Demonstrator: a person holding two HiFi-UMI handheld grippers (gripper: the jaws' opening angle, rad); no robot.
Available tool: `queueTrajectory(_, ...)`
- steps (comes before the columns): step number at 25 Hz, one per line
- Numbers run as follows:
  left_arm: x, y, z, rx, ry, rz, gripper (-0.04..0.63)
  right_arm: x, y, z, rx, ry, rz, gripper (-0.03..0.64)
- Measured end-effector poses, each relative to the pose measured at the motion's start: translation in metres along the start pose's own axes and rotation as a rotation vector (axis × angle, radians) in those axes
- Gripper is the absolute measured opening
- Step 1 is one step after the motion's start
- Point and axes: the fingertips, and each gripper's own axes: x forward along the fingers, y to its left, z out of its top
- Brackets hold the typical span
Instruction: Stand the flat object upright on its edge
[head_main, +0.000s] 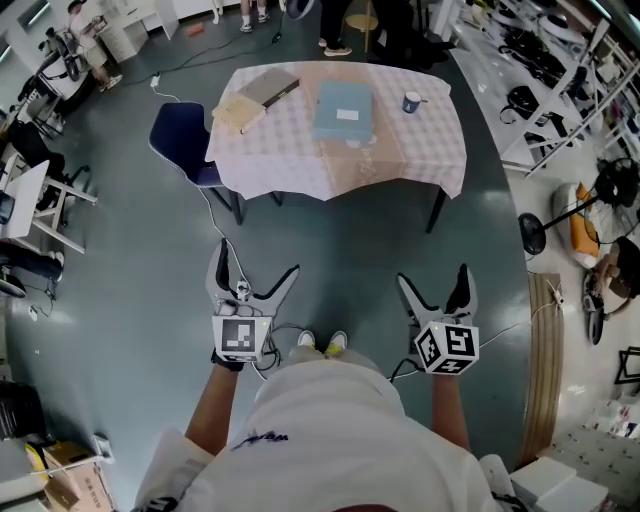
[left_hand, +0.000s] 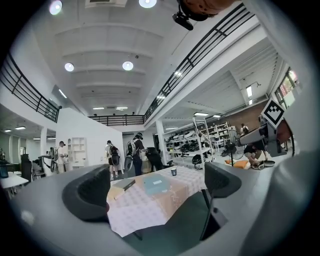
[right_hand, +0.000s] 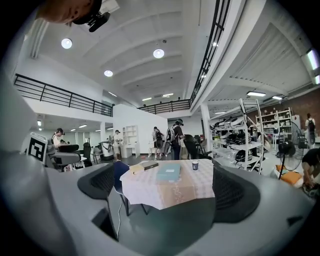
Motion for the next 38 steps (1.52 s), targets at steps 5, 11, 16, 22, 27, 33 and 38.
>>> queueTrajectory(5,0.012,-0.012,-0.013,0.015,0.050,-0.003,0.584,0.005,-0.017,-0.002,0.005,0.002,0.006,0.595)
queueTrajectory(11,0.024,-0.015,-0.006,-0.004,0.018,0.011,0.584,0.015,-0.024,-0.009,0.023,0.019,0.014,0.594)
queueTrajectory(16,0.031,-0.007,-0.021,0.014,0.062,0.032,0.583,0.031,-0.023,-0.014,0.022,0.036,0.029,0.594)
queueTrajectory(22,0.056,0.011,-0.033,0.018,0.080,0.050,0.583,0.064,-0.028,-0.018,0.025,0.038,0.023,0.594)
queueTrajectory(27,0.089,0.024,-0.046,-0.006,0.080,0.027,0.583,0.105,-0.024,-0.018,0.018,0.054,0.039,0.594)
queueTrajectory(33,0.143,0.043,-0.059,-0.035,0.103,-0.022,0.583,0.163,-0.019,-0.001,-0.010,0.064,0.052,0.594)
queueTrajectory(38,0.191,0.063,-0.063,-0.043,0.093,-0.070,0.583,0.211,-0.017,0.011,-0.013,0.074,0.035,0.592)
